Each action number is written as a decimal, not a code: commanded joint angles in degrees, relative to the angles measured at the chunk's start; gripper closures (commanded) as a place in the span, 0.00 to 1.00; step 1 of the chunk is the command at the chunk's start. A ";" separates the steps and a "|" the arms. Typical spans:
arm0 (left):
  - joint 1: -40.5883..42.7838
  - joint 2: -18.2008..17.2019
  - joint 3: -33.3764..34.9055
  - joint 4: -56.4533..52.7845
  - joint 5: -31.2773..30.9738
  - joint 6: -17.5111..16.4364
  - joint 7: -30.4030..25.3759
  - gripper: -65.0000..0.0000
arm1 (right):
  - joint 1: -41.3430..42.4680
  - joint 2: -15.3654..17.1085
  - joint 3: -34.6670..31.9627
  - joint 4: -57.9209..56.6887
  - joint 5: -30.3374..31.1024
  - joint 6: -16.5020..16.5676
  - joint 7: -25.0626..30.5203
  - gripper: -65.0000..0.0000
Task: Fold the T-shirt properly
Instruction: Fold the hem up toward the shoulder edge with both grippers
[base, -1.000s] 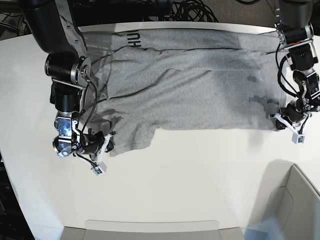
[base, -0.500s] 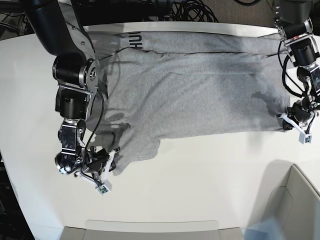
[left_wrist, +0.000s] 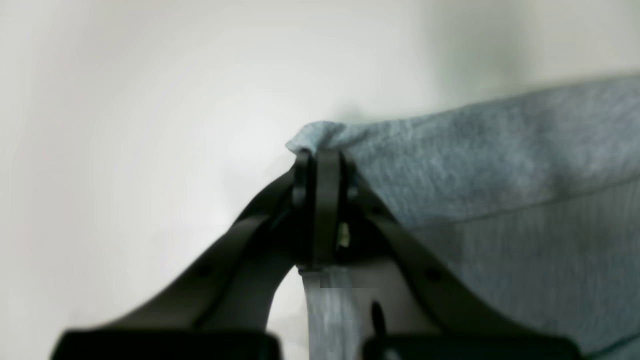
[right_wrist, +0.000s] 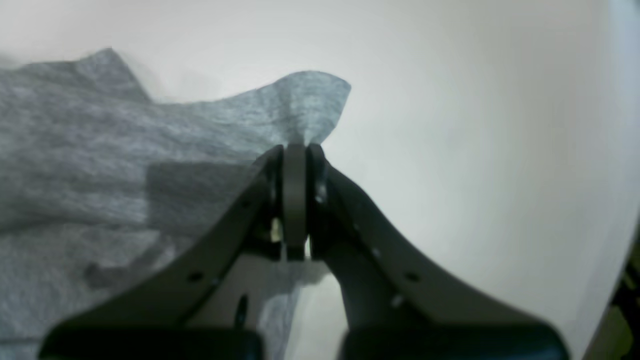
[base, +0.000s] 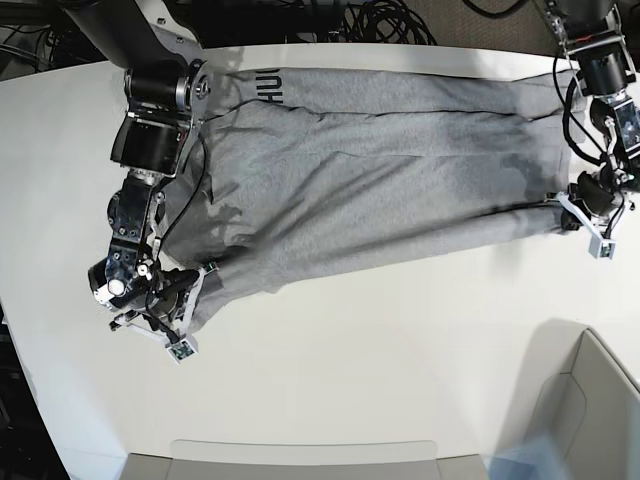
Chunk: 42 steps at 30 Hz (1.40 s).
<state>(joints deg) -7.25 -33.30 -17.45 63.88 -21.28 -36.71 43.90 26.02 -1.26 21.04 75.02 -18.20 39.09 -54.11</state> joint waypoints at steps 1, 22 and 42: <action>0.26 -1.12 -0.96 1.84 -0.39 0.18 -0.52 1.00 | 0.57 0.07 -0.07 2.47 -0.05 0.91 -0.35 1.00; 19.25 2.22 -11.25 22.15 -0.13 0.18 -0.08 1.00 | -20.61 -2.39 -0.16 30.60 0.04 0.91 -7.56 1.00; 29.44 5.56 -16.70 29.44 -0.13 0.09 -0.08 1.00 | -36.61 -4.77 0.37 43.09 0.04 0.91 -7.56 1.00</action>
<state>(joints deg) 21.91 -26.50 -33.50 92.44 -21.17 -36.93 44.84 -11.31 -6.07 21.28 116.92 -18.00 39.11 -62.15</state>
